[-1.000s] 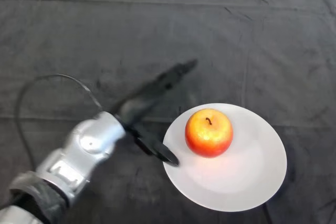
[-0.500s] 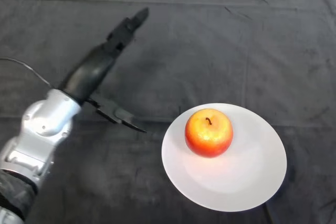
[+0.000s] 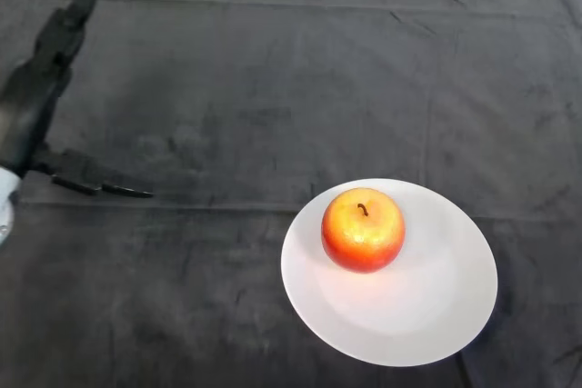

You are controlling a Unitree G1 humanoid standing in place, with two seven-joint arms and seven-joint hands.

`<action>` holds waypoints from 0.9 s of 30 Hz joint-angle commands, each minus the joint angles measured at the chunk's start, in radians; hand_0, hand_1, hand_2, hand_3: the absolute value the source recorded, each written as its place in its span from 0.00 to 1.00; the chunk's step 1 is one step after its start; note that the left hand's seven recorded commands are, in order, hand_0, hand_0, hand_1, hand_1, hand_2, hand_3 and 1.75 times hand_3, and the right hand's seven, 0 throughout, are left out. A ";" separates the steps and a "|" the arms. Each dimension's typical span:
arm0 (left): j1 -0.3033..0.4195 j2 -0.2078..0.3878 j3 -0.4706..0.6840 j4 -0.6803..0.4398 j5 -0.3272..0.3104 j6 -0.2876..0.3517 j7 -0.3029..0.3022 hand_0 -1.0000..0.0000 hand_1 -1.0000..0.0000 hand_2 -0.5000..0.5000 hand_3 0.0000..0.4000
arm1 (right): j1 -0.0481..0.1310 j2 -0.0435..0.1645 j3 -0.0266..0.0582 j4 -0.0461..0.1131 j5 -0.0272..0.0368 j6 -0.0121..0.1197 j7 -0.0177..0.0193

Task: Move the apple to the plate

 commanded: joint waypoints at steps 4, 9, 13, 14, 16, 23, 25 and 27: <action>-0.022 0.092 0.076 0.076 -0.056 -0.035 -0.002 1.00 1.00 0.50 0.00 | 0.033 -0.005 -0.0123 0.001 0.0072 0.004 0.0072; -0.017 0.115 0.135 0.130 -0.090 -0.042 -0.005 1.00 1.00 0.50 0.00 | 0.031 -0.005 -0.0118 0.005 0.0067 0.002 0.0066; -0.014 0.129 0.175 0.165 -0.112 -0.041 -0.004 1.00 1.00 0.50 0.00 | 0.029 -0.005 -0.0114 0.008 0.0063 0.001 0.0062; -0.012 0.133 0.185 0.172 -0.117 -0.041 -0.003 1.00 1.00 0.50 0.00 | 0.029 -0.005 -0.0113 0.009 0.0062 0.001 0.0061; -0.007 0.141 0.204 0.186 -0.127 -0.041 -0.003 1.00 1.00 0.50 0.00 | 0.028 -0.005 -0.0111 0.011 0.0060 0.000 0.0058; 0.026 0.178 0.279 0.225 -0.174 -0.031 -0.012 1.00 1.00 0.50 0.00 | 0.026 -0.005 -0.0105 0.015 0.0054 -0.002 0.0050; 0.039 0.191 0.305 0.234 -0.192 -0.025 -0.015 1.00 1.00 0.50 0.00 | 0.025 -0.005 -0.0103 0.017 0.0052 -0.003 0.0048; 0.054 0.202 0.333 0.243 -0.213 -0.020 -0.016 1.00 1.00 0.50 0.00 | 0.025 -0.005 -0.0102 0.018 0.0051 -0.004 0.0046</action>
